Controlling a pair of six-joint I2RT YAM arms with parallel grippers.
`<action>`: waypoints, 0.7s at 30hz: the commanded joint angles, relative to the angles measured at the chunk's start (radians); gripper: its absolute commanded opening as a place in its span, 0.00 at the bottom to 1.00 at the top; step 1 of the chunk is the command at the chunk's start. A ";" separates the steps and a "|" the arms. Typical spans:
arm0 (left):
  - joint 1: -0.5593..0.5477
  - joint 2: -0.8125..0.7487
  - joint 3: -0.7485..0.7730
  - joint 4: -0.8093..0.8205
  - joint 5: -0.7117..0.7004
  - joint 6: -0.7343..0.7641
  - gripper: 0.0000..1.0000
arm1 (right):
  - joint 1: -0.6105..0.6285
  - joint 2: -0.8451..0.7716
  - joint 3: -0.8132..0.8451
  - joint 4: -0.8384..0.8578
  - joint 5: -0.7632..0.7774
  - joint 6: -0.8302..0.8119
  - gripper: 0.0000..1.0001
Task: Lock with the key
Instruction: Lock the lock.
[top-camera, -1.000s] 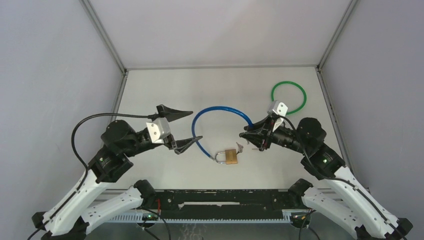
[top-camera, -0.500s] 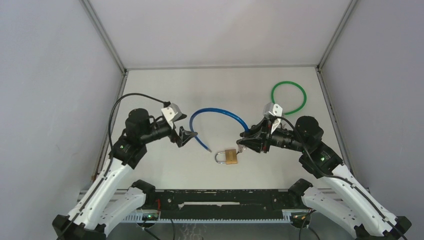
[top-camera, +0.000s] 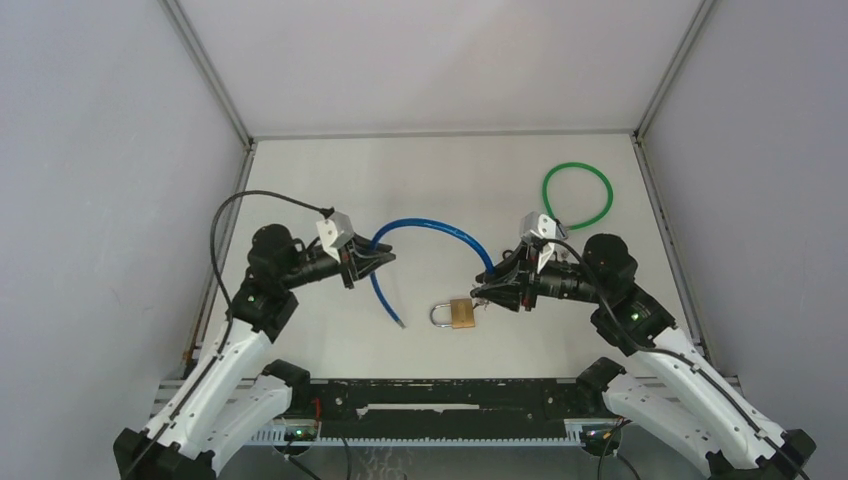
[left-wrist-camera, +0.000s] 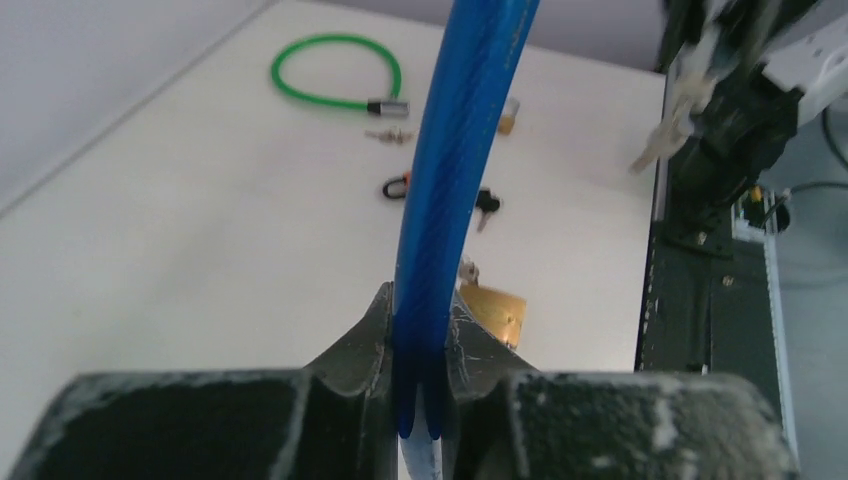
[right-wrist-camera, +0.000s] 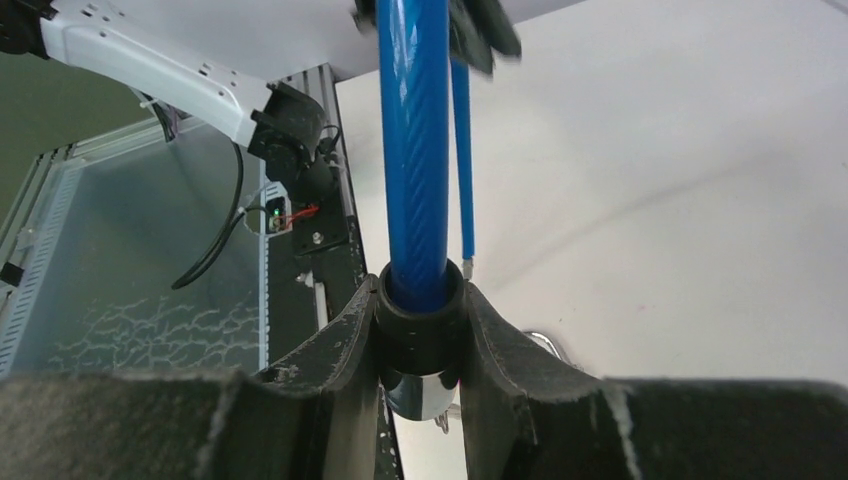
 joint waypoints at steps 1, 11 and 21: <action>0.003 -0.051 0.216 0.021 0.018 -0.082 0.00 | 0.001 0.016 -0.055 0.137 0.014 -0.005 0.17; -0.013 -0.037 0.460 -0.286 -0.002 -0.037 0.00 | 0.029 0.069 -0.099 0.225 0.030 -0.014 0.65; -0.057 -0.002 0.573 -0.417 -0.140 0.064 0.00 | 0.163 0.055 -0.071 0.207 0.124 -0.110 0.99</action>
